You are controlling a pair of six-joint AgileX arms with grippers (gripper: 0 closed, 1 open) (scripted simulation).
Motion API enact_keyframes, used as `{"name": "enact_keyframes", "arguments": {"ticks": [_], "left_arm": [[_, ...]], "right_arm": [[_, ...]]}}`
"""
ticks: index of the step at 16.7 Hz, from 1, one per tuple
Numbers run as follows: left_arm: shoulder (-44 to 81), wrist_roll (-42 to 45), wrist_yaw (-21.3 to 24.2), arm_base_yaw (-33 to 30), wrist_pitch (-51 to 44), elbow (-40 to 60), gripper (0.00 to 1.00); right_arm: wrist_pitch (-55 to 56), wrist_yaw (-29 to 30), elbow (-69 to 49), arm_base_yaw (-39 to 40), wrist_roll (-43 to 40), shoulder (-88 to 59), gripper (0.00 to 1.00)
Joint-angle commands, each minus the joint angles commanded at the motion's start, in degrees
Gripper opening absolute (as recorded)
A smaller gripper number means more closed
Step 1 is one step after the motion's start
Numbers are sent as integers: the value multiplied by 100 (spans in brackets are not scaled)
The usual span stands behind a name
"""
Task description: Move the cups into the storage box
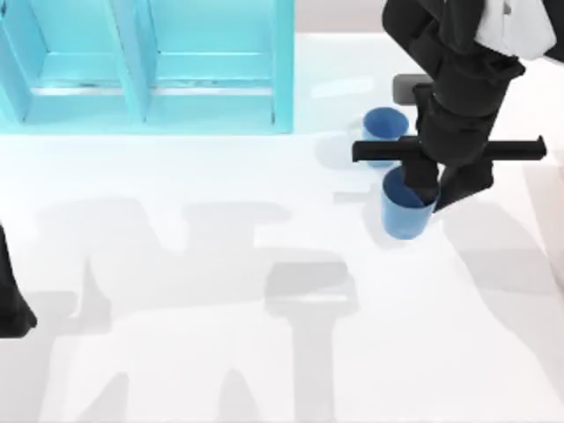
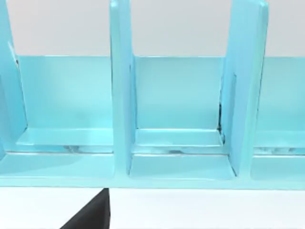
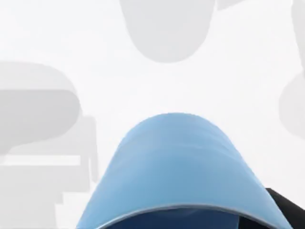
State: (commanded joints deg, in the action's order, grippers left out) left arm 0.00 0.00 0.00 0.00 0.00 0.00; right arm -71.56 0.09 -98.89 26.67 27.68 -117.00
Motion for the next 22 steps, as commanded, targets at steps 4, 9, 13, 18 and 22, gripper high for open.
{"name": "enact_keyframes", "arguments": {"ticks": [4,9,13,18,22], "left_arm": [[0,0,0,0,0,0,100],[0,0,0,0,0,0,100],[0,0,0,0,0,0,100],[0,0,0,0,0,0,100],[0,0,0,0,0,0,100]], "right_arm": [[-321,-3,28,-267,-257,329,0],[-339,-3,31,-313,-304,329,0],[-516,-58,225,-1134,-906,572,0],[-644,-90,657,-3027,-2864,1117,0],[-770,-108,987,-4684,-5004,1525,0]]}}
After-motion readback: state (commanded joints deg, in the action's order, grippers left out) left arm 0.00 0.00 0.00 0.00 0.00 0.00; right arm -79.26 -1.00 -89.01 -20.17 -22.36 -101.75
